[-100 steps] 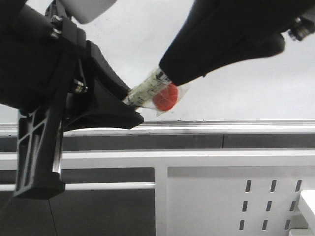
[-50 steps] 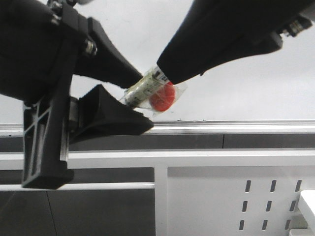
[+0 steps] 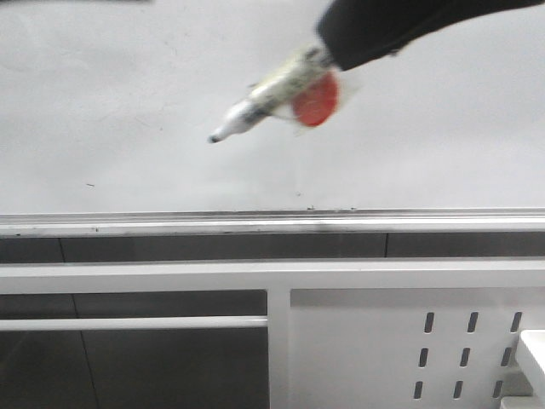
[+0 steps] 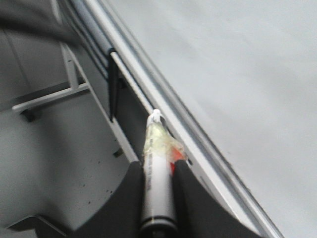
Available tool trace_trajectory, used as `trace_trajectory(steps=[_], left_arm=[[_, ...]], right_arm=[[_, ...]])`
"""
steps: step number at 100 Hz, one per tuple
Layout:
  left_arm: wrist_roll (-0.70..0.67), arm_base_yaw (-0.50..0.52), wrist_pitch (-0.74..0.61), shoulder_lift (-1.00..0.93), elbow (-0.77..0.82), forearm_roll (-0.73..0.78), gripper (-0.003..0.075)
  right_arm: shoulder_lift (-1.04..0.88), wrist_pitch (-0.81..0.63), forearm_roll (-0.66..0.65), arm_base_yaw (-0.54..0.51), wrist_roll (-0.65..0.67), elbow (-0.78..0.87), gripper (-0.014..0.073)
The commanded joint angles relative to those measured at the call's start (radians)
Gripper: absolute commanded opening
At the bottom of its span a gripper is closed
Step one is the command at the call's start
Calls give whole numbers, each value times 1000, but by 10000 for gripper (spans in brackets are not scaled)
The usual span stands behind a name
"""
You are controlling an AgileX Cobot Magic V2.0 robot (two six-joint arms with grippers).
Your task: Write number 1 on whiteboard
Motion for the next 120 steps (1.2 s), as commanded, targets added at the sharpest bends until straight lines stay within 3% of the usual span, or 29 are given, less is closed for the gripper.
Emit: trace_trajectory(steps=[1,7,19,31,45,57,70,120], left_arm=[[-13,29,-80,-84,11,-53,120],[-13,58,-98,-125,49,-78,-17],[-13,119,-193,-182,127,-205,-20],[-13,170,-378,-192,219,-395,-20],[-13,178,-596,-190,322,-426,-20],[-13,178,-695,-190,366,-521,-20],[-13,178,-751,-190,383,-559,-20],[-11,178,-842,-190,383,-599,-20]], right_arm=[[-62,-107,4,-39,12,13,-69],[-93,-141,4,-55,12,49,-69],[-162,-198,4,-65,12,113,-69],[-204,-217,35,-65,16,156,-69],[-245,-299,41,-65,16,197,-69],[-286,-395,41,-65,16,266,-69],[-305,-472,47,-65,16,314,-69],[-260,-515,47,-65,16,297,-69]])
